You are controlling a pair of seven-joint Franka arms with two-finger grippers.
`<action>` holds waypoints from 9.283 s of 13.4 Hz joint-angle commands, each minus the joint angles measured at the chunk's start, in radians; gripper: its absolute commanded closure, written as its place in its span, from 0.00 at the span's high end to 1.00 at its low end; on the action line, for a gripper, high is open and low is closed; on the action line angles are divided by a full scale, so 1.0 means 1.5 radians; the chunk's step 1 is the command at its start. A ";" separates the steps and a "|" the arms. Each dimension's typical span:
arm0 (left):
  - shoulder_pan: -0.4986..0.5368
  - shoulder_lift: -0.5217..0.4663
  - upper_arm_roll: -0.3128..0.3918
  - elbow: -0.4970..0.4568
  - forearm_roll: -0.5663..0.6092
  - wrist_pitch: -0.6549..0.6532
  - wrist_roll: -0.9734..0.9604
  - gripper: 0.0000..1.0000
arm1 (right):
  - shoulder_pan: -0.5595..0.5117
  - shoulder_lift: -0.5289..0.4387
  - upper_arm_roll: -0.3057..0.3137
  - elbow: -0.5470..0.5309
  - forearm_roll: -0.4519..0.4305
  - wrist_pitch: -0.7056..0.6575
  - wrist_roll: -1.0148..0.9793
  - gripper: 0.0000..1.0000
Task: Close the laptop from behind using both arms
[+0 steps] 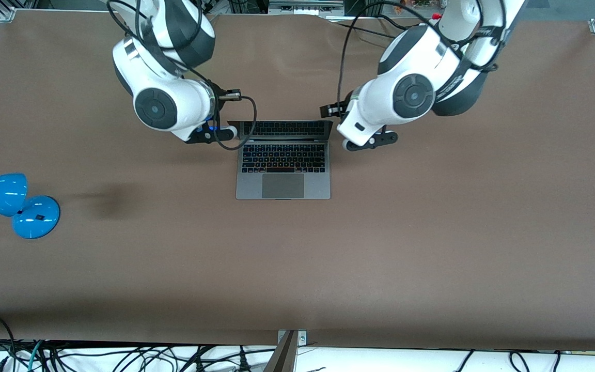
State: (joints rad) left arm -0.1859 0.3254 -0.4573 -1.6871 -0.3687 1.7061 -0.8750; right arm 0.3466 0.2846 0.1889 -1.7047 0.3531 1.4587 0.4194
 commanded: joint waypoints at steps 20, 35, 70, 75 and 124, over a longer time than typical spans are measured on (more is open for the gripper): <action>-0.064 0.130 0.009 0.009 0.035 0.104 -0.051 0.00 | 0.022 0.089 -0.038 0.007 0.020 0.103 -0.044 0.02; -0.063 0.231 0.050 0.119 0.072 0.103 -0.043 0.00 | 0.017 0.116 -0.066 0.011 0.023 0.265 -0.122 0.03; -0.070 0.354 0.079 0.156 0.124 0.229 -0.027 0.00 | 0.020 0.320 -0.074 0.116 0.023 0.454 -0.255 0.03; -0.070 0.365 0.079 0.156 0.127 0.239 -0.026 0.00 | 0.022 0.335 -0.074 0.116 0.023 0.480 -0.266 0.03; 0.006 -0.329 0.279 -0.078 0.255 -0.066 0.494 1.00 | -0.242 -0.211 -0.074 0.071 -0.261 -0.005 -0.087 1.00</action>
State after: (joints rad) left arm -0.1463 -0.1904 -0.0629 -1.8672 -0.0118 1.6477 -0.1486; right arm 0.0047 0.0107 0.0632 -1.5631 -0.0298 1.4477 0.2853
